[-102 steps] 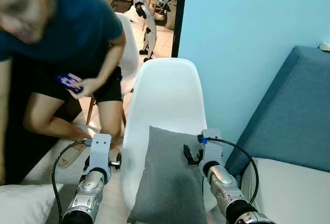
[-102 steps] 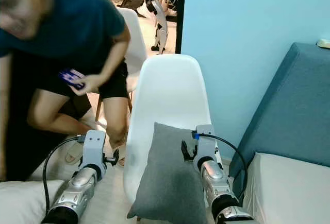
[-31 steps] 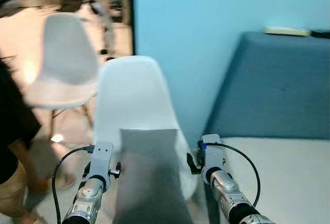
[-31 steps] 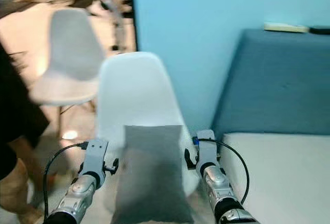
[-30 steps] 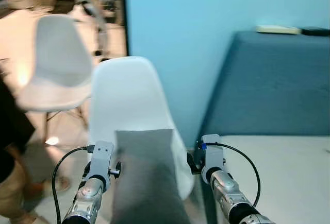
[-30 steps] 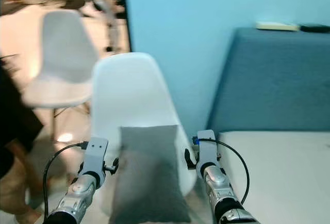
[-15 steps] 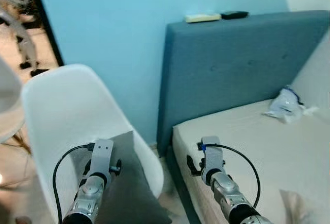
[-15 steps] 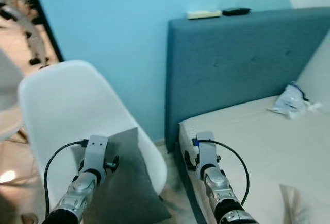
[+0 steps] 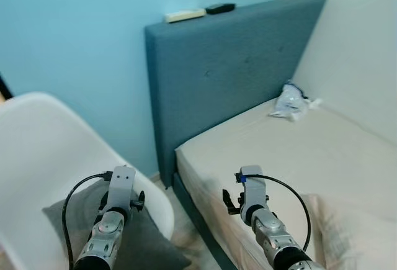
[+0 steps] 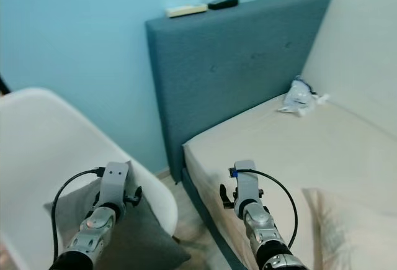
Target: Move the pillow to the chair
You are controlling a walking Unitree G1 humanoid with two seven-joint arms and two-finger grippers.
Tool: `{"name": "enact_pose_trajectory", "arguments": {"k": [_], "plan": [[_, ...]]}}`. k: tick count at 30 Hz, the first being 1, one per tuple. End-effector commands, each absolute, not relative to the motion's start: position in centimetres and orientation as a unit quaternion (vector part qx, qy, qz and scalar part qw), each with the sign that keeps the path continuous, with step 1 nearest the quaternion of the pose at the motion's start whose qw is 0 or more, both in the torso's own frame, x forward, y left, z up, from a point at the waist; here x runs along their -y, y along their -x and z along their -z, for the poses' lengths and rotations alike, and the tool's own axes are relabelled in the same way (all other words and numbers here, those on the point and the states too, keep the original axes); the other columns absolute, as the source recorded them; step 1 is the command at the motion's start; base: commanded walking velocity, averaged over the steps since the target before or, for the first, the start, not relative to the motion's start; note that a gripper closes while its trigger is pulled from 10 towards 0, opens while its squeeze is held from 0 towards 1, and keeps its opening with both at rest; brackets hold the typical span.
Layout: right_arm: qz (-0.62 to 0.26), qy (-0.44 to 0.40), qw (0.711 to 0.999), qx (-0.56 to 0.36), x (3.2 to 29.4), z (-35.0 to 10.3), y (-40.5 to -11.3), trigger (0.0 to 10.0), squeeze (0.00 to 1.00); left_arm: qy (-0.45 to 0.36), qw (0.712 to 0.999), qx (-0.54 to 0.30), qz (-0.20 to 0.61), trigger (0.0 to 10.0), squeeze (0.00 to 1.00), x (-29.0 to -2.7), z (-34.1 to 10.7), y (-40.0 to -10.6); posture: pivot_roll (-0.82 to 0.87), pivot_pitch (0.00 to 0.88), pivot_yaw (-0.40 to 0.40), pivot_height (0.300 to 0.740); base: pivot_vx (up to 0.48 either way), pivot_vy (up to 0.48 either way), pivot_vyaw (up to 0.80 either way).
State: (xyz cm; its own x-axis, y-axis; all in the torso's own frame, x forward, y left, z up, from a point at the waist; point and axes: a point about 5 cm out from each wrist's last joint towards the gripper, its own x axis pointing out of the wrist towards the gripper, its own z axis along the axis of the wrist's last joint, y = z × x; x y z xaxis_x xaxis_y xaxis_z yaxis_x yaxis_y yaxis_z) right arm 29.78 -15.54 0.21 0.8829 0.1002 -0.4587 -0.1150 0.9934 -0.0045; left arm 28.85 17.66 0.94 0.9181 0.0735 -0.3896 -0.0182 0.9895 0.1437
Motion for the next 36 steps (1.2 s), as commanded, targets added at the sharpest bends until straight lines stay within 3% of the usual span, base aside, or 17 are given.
{"name": "enact_pose_trajectory", "arguments": {"k": [1, 36], "plan": [[-0.057, 0.017, 0.969, -0.24, 15.5, -0.1, -29.71, 10.0, 0.0, -0.069, 0.975, -0.212, -0.021, 10.0, 0.0, -17.68, -0.48, -28.51, -0.03, 0.048, -0.028, 0.74, 0.0, 0.0, -0.8], [-0.052, 0.021, 0.969, -0.242, 15.66, -0.07, -29.68, 10.0, 0.0, -0.069, 0.976, -0.204, -0.006, 10.0, 0.0, -17.2, -0.62, -28.66, -0.03, 0.031, -0.032, 0.74, 0.0, 0.0, -0.8]]}}
